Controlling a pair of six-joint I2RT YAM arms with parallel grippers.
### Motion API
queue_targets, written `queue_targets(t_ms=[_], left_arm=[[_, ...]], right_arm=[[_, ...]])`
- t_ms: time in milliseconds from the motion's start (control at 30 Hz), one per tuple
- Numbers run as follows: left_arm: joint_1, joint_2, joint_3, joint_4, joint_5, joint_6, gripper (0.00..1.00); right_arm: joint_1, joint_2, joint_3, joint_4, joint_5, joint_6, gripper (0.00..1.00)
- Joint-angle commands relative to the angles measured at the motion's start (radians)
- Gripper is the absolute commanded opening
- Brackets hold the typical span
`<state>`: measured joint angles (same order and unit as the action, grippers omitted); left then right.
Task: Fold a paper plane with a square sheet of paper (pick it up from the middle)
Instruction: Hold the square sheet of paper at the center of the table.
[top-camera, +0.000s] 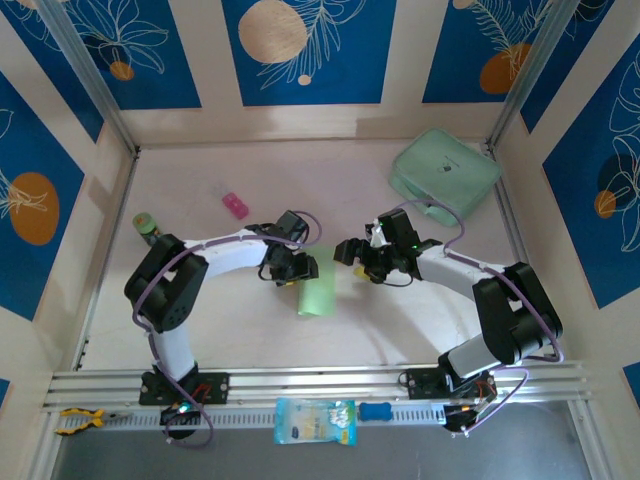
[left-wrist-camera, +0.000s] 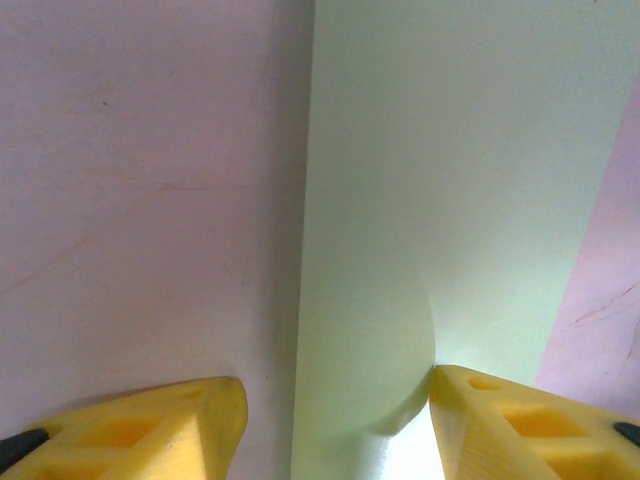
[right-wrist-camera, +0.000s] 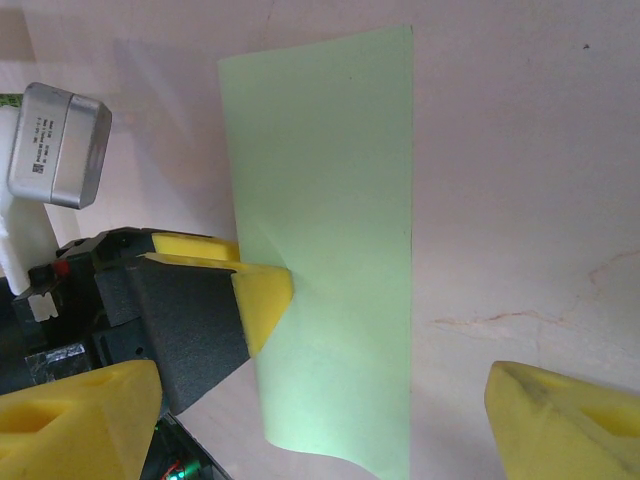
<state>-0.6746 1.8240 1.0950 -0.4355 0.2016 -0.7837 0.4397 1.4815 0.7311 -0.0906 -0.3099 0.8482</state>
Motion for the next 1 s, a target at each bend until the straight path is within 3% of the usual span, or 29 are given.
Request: queue_targets(t_ms=[0, 967], left_arm=[[-0.002, 0.075, -0.014, -0.033, -0.083, 0.004, 0.56], [-0.006, 0.101, -0.007, -0.043, -0.099, -0.001, 0.55]], right_arm=[[0.008, -0.011, -0.007, -0.02, 0.005, 0.013, 0.85], [0.008, -0.004, -0.001, -0.035, 0.017, 0.011, 0.85]])
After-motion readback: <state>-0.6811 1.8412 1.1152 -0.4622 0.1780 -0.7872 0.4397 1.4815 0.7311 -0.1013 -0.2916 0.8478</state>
